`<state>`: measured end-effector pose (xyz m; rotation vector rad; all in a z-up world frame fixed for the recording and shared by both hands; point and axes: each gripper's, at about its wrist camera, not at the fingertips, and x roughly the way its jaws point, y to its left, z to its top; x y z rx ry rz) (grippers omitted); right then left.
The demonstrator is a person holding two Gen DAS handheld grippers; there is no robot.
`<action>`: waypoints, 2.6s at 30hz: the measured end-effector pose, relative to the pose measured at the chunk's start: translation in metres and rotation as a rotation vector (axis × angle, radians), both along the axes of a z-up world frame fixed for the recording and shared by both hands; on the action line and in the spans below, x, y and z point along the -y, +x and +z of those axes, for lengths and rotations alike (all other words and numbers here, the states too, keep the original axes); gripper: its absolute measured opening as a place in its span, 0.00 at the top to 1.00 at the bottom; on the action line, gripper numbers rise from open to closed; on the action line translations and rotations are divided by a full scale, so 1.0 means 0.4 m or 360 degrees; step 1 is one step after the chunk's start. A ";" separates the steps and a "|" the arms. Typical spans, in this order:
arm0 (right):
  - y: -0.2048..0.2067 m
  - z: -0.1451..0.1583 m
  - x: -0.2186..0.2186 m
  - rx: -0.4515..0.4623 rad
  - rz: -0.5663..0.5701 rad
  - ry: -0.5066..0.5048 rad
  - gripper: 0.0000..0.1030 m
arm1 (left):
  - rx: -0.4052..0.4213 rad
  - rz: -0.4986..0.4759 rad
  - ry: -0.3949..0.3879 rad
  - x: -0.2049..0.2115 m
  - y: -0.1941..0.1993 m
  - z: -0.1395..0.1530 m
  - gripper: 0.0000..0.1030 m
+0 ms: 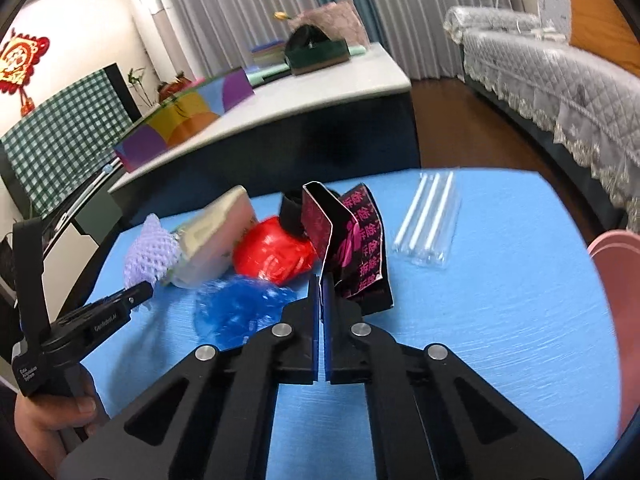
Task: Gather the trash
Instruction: 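Grasp the purple foam net with the left tool while the right tool grasps the pink-black packet, then carry the foam net and packet over the pink bucket with both tools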
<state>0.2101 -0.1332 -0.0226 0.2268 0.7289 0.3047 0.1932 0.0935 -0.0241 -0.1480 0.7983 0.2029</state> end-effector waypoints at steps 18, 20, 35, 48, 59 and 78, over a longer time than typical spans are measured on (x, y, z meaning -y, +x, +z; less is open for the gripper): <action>-0.183 0.148 0.109 0.0232 -0.0164 -0.0135 0.98 | 0.0271 -0.0242 0.0026 0.105 -0.131 0.129 0.88; -0.201 0.160 0.125 0.0246 -0.0189 -0.0141 0.98 | 0.0299 -0.0287 0.0036 0.129 -0.147 0.143 0.88; -0.314 0.233 0.259 0.0354 -0.0378 -0.0222 0.98 | 0.0383 -0.0534 0.0039 0.266 -0.200 0.176 0.88; -0.379 0.248 0.381 0.0351 -0.0554 -0.0262 0.98 | 0.0397 -0.0723 0.0011 0.380 -0.222 0.171 0.88; -0.396 0.250 0.450 0.0357 -0.0663 -0.0288 0.98 | 0.0403 -0.0855 0.0012 0.468 -0.238 0.159 0.88; -0.379 0.213 0.563 0.0296 -0.0824 -0.0223 0.98 | 0.0367 -0.0996 0.0016 0.569 -0.229 0.121 0.88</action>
